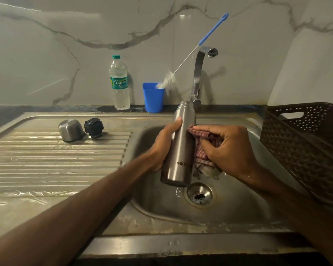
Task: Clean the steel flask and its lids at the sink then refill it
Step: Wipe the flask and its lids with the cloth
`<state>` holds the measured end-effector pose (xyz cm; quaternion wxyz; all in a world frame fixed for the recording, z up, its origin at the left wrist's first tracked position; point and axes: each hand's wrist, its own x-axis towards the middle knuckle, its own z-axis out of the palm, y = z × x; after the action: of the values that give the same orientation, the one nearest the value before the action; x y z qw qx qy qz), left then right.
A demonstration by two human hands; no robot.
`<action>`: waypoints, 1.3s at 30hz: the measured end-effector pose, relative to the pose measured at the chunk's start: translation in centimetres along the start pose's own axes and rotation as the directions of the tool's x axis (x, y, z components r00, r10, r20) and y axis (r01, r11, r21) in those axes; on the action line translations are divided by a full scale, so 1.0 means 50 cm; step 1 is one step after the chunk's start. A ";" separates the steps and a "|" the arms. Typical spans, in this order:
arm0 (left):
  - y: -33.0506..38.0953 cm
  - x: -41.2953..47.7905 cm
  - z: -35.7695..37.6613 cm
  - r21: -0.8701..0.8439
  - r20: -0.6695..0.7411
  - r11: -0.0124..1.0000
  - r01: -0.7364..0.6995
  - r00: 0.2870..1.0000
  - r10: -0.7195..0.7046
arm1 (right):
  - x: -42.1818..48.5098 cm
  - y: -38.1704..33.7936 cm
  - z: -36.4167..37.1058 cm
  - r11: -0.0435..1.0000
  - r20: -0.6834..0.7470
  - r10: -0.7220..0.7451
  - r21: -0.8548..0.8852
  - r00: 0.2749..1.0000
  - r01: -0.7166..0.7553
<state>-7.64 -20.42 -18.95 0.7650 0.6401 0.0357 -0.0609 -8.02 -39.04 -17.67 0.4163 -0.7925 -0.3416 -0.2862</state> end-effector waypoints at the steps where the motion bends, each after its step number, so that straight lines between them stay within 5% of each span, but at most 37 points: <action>1: -0.003 0.001 0.002 0.026 0.016 0.999 -0.032 0.999 0.032 | 0.002 0.005 -0.002 1.000 -0.025 0.009 -0.012 1.000 -0.009; 8: -0.029 0.012 0.014 0.319 0.222 0.903 -0.289 0.949 0.226 | 0.023 0.057 -0.029 0.977 -0.198 0.108 -0.159 0.974 -0.140; 12: -0.033 0.006 0.020 0.353 0.275 0.836 -0.419 0.901 0.335 | 0.037 0.095 -0.036 0.929 -0.283 0.369 0.098 0.885 -0.356; 17: -0.030 0.001 0.008 0.518 0.341 0.699 -0.493 0.868 0.360 | 0.038 0.119 -0.039 0.623 -0.031 0.695 0.524 0.718 -0.581; 20: -0.026 -0.002 0.008 0.585 0.408 0.609 -0.536 0.843 0.351 | 0.043 0.118 -0.046 0.412 0.114 0.753 0.685 0.648 -0.600; 22: -0.025 -0.004 0.007 0.641 0.470 0.499 -0.583 0.812 0.346 | 0.044 0.106 -0.054 0.376 0.154 0.748 0.703 0.645 -0.603; 25: -0.030 -0.005 0.005 0.671 0.521 0.419 -0.612 0.791 0.321 | 0.047 0.090 -0.063 0.584 0.135 0.631 0.567 0.764 -0.582; 31: -0.035 0.008 0.000 0.666 0.483 0.500 -0.553 0.831 0.276 | 0.039 0.092 -0.055 0.898 0.103 0.321 0.283 0.941 -0.337; 39: -0.042 0.030 -0.024 0.665 0.339 0.630 -0.402 0.913 0.226 | 0.036 0.069 -0.052 0.994 0.168 0.081 -0.084 0.983 -0.067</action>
<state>-6.44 -19.67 -21.42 0.4483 0.8734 -0.1901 -0.0063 -4.70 -42.17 -16.68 0.3646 -0.8419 -0.3350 -0.2145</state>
